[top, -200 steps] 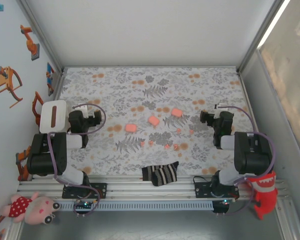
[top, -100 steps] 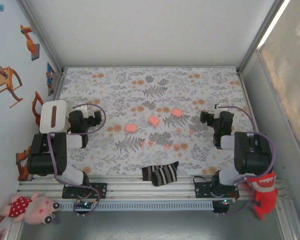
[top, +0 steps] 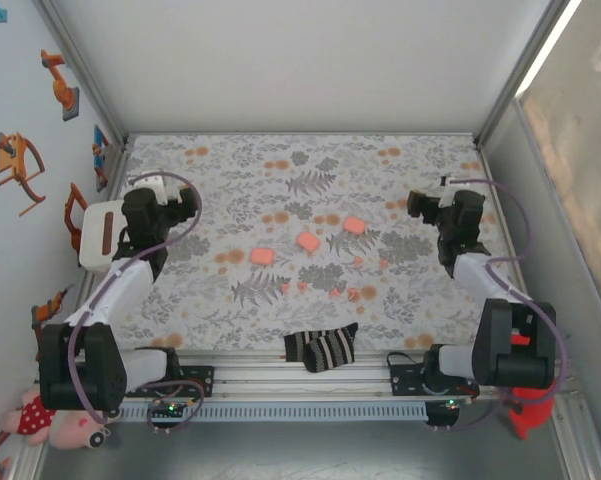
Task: Insert wireless bluetooth earbuds into charging case
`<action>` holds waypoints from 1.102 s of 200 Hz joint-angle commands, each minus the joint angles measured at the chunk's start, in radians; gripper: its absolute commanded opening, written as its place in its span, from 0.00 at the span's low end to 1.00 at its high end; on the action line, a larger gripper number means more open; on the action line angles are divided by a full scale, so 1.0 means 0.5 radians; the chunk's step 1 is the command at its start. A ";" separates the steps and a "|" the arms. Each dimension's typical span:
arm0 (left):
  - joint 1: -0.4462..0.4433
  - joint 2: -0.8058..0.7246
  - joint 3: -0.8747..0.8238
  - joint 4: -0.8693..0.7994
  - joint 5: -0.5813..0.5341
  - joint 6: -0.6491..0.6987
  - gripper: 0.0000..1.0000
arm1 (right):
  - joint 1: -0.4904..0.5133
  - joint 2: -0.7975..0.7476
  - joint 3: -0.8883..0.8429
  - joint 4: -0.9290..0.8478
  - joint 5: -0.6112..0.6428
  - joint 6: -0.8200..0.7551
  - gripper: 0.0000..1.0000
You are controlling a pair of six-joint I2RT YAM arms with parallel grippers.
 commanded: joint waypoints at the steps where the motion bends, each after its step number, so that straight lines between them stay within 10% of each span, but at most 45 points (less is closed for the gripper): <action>1: -0.008 -0.095 0.200 -0.674 0.022 -0.317 0.96 | 0.030 -0.041 0.260 -0.468 -0.254 0.095 0.97; 121: 0.020 -0.527 0.046 -1.509 0.718 -0.888 0.96 | 0.877 0.243 1.100 -1.859 -0.366 -0.375 0.94; 220: 0.019 -0.777 -0.097 -1.747 0.571 -0.902 0.96 | 1.570 1.131 1.946 -2.578 -0.089 -0.836 0.94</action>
